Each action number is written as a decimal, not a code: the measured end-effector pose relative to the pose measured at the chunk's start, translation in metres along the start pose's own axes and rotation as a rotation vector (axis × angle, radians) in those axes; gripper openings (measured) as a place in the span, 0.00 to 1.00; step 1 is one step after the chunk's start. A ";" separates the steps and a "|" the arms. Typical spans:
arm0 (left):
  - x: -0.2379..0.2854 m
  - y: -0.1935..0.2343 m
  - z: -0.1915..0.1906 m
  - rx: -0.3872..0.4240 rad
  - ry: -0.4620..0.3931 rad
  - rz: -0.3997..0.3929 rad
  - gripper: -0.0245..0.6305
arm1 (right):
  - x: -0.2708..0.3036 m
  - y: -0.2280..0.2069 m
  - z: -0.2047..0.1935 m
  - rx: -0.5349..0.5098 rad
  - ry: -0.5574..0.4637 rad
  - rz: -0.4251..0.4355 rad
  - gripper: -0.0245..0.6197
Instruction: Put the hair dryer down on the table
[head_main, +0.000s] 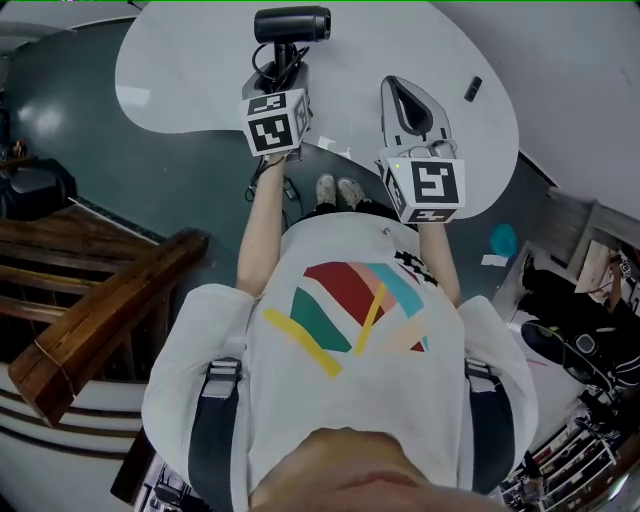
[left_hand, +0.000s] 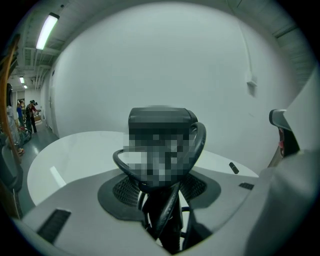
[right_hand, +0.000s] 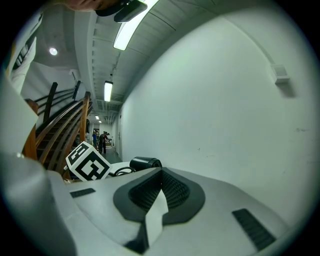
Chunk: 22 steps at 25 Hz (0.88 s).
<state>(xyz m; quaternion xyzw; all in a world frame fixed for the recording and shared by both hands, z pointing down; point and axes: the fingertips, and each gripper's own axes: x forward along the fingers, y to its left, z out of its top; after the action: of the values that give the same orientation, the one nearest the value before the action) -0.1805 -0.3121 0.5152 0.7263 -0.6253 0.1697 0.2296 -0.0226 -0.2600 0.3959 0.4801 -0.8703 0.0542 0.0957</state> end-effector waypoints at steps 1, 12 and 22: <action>0.003 0.001 -0.003 0.002 0.010 0.001 0.38 | 0.000 -0.001 -0.001 0.000 0.003 -0.002 0.05; 0.024 0.006 -0.035 0.005 0.105 0.000 0.38 | 0.003 -0.005 -0.002 -0.006 0.019 -0.021 0.05; 0.044 0.006 -0.067 0.005 0.185 -0.002 0.38 | 0.005 -0.011 -0.010 -0.003 0.045 -0.033 0.05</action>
<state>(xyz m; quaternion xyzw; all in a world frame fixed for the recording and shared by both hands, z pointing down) -0.1767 -0.3128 0.5955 0.7086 -0.6003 0.2374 0.2849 -0.0149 -0.2678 0.4067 0.4930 -0.8599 0.0621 0.1170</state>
